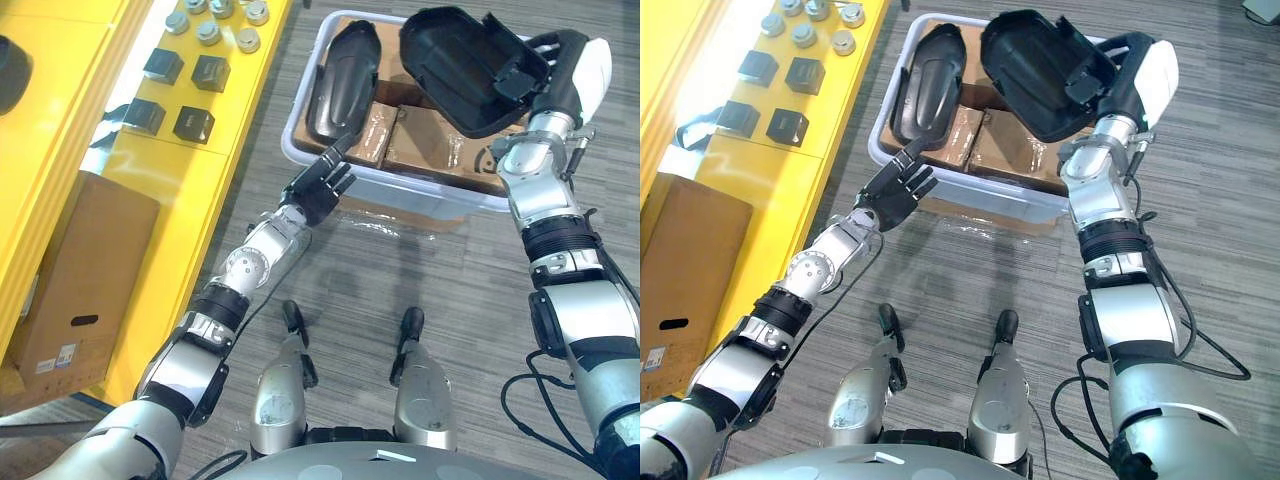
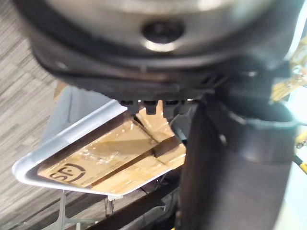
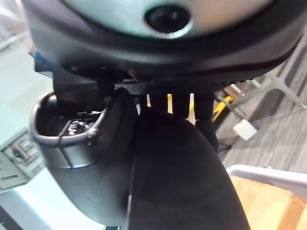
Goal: Walk over and take three plastic housings, then place them on the shelf
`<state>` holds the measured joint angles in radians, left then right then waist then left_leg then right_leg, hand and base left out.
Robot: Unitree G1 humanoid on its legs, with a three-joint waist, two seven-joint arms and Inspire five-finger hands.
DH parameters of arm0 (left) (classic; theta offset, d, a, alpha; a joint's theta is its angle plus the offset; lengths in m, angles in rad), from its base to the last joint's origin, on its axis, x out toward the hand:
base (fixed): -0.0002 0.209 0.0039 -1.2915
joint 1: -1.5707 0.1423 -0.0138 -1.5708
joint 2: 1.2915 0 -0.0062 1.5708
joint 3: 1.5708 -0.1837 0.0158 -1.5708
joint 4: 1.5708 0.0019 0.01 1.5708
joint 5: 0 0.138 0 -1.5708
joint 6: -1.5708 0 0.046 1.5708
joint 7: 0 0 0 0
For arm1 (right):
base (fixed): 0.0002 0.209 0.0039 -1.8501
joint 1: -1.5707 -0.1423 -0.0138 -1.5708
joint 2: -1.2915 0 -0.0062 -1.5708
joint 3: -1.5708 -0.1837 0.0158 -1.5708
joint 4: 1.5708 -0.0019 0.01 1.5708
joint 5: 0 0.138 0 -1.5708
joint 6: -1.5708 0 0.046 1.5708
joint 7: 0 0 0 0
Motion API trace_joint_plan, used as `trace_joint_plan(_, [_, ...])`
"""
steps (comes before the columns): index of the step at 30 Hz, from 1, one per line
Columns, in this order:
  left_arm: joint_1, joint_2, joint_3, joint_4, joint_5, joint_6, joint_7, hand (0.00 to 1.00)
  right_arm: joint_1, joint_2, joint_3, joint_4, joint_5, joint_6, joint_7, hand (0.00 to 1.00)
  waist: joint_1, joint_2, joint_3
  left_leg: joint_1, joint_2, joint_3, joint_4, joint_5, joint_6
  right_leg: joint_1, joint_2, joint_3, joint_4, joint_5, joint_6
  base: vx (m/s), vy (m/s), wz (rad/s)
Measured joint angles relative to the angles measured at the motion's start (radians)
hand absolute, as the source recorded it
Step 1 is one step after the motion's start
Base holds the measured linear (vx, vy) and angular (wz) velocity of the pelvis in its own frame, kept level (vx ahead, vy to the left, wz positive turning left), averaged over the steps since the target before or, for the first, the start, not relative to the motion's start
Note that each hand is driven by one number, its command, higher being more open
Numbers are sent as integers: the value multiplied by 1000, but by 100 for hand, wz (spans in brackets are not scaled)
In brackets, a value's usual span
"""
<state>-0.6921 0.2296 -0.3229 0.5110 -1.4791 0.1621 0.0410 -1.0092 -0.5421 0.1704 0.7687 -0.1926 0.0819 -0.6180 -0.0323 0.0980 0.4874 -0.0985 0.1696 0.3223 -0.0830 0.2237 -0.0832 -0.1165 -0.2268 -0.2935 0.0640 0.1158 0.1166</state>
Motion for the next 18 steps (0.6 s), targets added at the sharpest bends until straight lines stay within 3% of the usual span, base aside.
trace_joint_plan(6, [-63,-8,-4,11,-102,-13,-2,100,1,1,6,-25,0,-42,-48,0,-1,-3,2,0,8,7,0,-1,-1,-5,9,7,-2,4,-5,-14,-27,-5])
trace_joint_plan(9, [-66,-17,-4,11,-135,-49,-20,100,25,4,24,-120,-38,-72,-71,0,-5,-9,4,1,17,14,0,-1,-6,-5,20,16,-15,10,-8,-11,-47,-10])
trace_joint_plan(15, [-93,-29,-39,12,-138,-98,-48,100,163,86,30,-291,-72,-187,-111,0,-28,-57,1,23,17,40,0,-3,-9,0,21,36,-15,10,-8,4,-22,-10])
trace_joint_plan(18, [-103,-51,-56,11,-138,-113,-63,100,241,129,41,-314,-80,-228,-111,0,-31,-68,-1,48,17,54,0,-7,-14,19,21,46,-20,10,-7,-14,-15,-11])
